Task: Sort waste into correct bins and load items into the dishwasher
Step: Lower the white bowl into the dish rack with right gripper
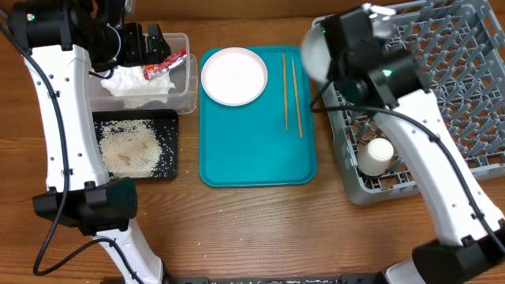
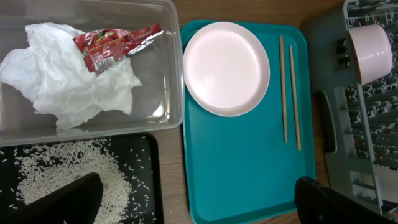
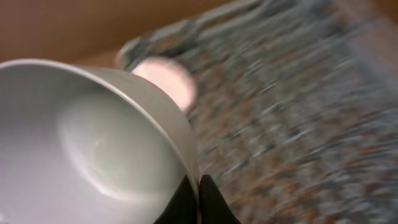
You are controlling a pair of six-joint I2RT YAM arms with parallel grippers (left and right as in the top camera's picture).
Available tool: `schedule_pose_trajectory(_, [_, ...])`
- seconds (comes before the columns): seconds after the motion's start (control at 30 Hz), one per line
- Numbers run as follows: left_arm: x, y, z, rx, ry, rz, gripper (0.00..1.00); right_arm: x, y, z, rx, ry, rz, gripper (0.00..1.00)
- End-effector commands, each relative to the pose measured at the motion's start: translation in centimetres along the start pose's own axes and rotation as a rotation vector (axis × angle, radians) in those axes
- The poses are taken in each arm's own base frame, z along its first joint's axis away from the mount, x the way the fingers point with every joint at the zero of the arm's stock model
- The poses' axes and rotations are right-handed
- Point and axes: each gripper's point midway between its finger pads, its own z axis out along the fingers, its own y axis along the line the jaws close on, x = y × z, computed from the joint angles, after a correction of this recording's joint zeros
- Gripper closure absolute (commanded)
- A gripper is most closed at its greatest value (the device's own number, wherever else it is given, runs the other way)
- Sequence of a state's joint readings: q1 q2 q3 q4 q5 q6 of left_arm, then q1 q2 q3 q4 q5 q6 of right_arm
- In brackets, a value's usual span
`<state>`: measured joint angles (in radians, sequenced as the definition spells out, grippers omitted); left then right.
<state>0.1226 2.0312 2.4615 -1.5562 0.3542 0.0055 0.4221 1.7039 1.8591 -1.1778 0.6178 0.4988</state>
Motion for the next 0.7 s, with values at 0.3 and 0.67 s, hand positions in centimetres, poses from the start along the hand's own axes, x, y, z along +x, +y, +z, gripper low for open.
schedule_pose_trajectory(0.3, [-0.1, -0.2, -0.1, -0.005, -0.007, 0.002, 0.0, 0.2, -8.5, 2.4, 0.772, -0.549, 0.091, 0.96])
schedule_pose_trajectory(0.67, [-0.1, -0.2, -0.1, -0.005, -0.007, 0.002, 0.0, 4.9, -8.1, 8.0, 0.716, -0.48, 0.136, 0.96])
